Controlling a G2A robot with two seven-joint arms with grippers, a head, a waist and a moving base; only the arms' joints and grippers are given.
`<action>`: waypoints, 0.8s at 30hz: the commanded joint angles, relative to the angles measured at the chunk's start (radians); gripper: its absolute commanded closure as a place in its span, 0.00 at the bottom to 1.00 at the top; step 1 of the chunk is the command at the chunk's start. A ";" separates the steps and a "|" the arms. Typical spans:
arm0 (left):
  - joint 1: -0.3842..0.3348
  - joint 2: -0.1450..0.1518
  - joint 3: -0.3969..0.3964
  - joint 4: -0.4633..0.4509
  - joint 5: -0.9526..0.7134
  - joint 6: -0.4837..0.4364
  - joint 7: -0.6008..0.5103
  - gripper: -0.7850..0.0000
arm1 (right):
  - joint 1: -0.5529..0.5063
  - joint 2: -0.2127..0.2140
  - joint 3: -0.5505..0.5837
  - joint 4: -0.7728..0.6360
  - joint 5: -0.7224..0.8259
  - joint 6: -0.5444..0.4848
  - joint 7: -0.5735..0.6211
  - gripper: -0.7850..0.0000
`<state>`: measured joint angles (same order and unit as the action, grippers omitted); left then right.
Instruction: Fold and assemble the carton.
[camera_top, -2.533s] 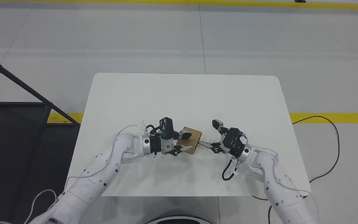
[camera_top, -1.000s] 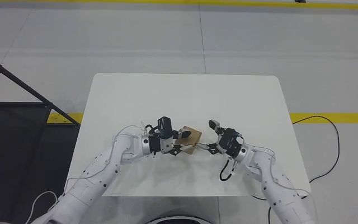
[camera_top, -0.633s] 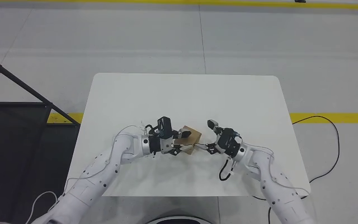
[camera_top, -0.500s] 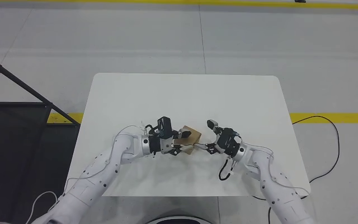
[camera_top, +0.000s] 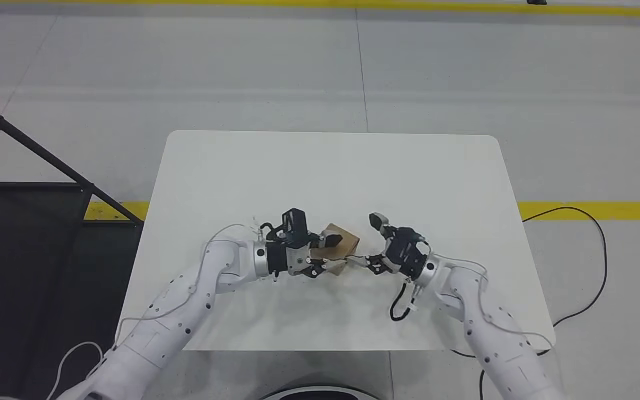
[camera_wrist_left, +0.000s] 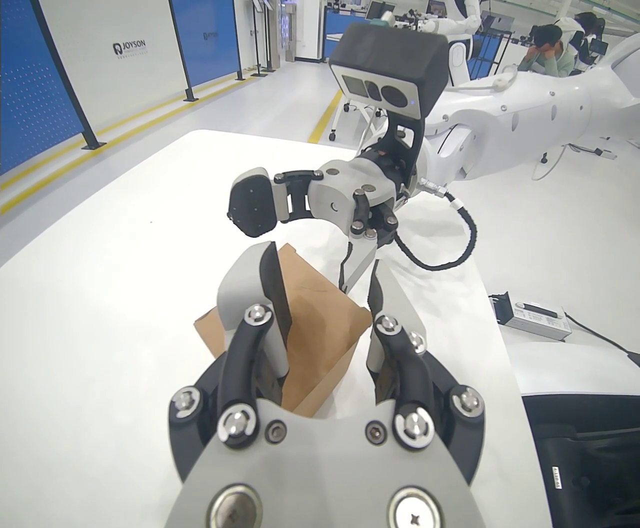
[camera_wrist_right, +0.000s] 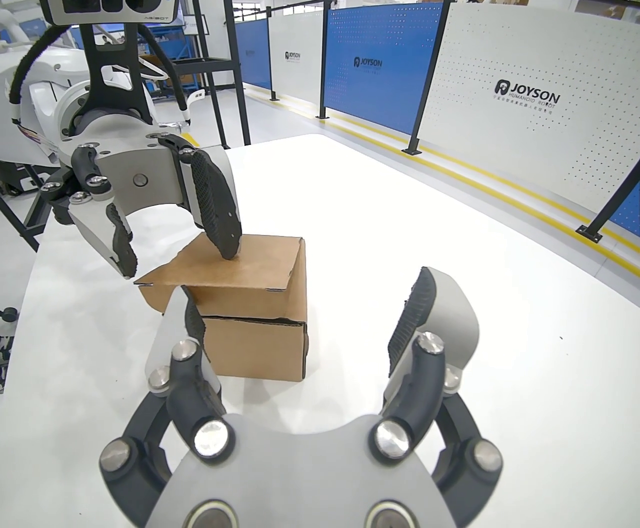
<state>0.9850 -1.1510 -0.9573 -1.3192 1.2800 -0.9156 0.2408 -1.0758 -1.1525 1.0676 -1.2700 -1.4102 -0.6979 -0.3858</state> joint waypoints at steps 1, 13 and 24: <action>0.000 0.000 0.000 0.000 0.000 -0.002 -0.002 0.47 | 0.000 0.000 0.000 0.001 0.000 0.000 0.001 0.04; 0.002 -0.001 -0.002 -0.005 0.000 -0.006 -0.006 0.47 | 0.004 -0.002 -0.003 0.004 0.000 0.000 0.001 0.04; 0.003 -0.002 -0.004 -0.003 0.001 -0.009 -0.003 0.45 | 0.016 -0.009 -0.018 0.019 0.004 0.007 -0.001 0.04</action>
<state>0.9876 -1.1531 -0.9610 -1.3225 1.2800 -0.9246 0.2374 -1.0606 -1.1605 1.0511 -1.2528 -1.4060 -0.6932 -0.3850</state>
